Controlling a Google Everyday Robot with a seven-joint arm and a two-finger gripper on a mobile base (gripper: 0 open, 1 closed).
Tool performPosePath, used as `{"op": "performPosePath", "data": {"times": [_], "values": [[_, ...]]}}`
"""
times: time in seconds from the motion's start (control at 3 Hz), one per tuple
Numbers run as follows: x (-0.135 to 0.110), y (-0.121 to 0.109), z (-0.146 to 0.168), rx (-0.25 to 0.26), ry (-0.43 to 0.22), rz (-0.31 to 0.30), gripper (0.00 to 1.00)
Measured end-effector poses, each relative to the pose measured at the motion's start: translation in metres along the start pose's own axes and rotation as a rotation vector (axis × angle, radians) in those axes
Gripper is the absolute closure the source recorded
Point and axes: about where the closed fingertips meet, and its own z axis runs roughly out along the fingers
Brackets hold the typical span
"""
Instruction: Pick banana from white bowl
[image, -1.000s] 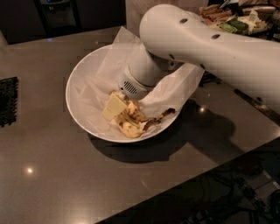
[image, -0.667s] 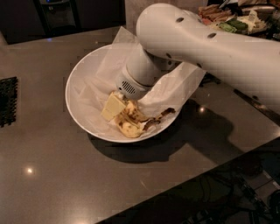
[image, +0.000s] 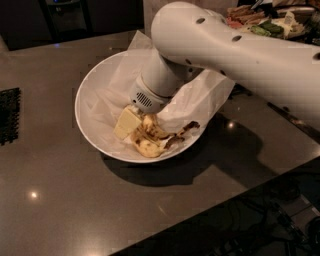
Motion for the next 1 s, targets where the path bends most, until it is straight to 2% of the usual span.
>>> {"op": "performPosePath", "data": {"times": [0.33, 0.67, 1.0], "values": [[-0.0008, 0.0056, 0.0056, -0.014, 0.024, -0.005, 0.48], [-0.0026, 0.006, 0.0025, -0.014, 0.024, -0.005, 0.49], [-0.0044, 0.0102, 0.0069, -0.025, 0.042, -0.009, 0.68]]}}
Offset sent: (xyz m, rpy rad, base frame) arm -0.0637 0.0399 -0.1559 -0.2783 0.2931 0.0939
